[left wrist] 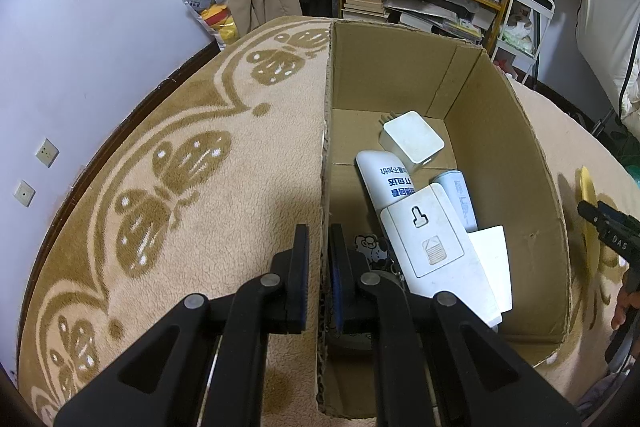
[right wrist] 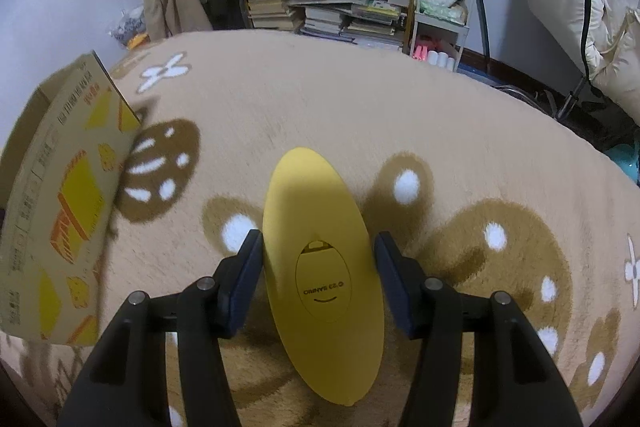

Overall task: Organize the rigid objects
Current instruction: 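Carry the yellow pad into the box and open the right gripper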

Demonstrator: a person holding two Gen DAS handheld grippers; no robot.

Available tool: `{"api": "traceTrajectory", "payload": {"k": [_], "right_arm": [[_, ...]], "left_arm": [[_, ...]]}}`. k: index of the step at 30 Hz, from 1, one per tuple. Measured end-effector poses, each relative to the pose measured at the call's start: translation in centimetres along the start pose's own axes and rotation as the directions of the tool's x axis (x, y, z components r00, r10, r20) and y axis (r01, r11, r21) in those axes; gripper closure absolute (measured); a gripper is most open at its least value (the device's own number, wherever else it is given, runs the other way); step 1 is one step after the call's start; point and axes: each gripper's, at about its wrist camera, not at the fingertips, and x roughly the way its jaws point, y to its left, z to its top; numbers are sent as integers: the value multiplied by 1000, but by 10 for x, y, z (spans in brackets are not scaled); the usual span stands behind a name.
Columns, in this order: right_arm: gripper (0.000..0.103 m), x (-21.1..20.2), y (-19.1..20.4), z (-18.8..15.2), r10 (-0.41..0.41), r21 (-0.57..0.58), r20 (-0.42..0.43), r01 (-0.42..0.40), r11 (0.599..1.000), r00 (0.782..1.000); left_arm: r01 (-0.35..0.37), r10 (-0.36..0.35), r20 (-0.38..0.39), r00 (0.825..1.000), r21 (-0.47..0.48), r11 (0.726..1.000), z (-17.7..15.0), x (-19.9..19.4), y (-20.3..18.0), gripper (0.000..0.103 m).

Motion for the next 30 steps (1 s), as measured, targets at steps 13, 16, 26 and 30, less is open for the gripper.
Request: {"api": "traceTrajectory", "payload": {"k": [13,16,26,30], "right_arm": [[43,-18,5,8,26,19,55,-27,999,998],[43,-30,11,14,48,5,86,-49,999,995],[43,-68,65,39,167,-84,193,-153,985,967],[43,-73,89,49,231,-94,207,-216,972,951]], "left_arm": [[-1,1,-1,1000,2,1000,1,-1,-2,93],[3,-3,-3,1000,2,1000,1,-1,-3,93],[6,-6,-3,1000,0,1000,1,-1,-2,93],[3,-3,-4,1000,-1,1000,0,-1,-2,93]]}}
